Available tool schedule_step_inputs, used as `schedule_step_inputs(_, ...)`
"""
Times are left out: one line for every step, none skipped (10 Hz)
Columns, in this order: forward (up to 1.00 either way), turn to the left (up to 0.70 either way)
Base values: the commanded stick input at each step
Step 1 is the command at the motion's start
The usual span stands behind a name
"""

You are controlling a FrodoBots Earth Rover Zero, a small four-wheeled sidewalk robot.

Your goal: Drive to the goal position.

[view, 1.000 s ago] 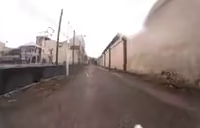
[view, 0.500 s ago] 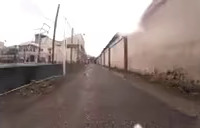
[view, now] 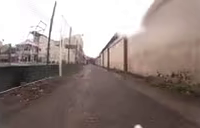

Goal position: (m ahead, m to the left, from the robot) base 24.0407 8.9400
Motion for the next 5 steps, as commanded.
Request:
schedule_step_inputs(0.7, 0.08)
schedule_step_inputs(0.7, 0.08)
schedule_step_inputs(0.7, 0.08)
schedule_step_inputs(0.7, 0.08)
schedule_step_inputs(0.7, 0.08)
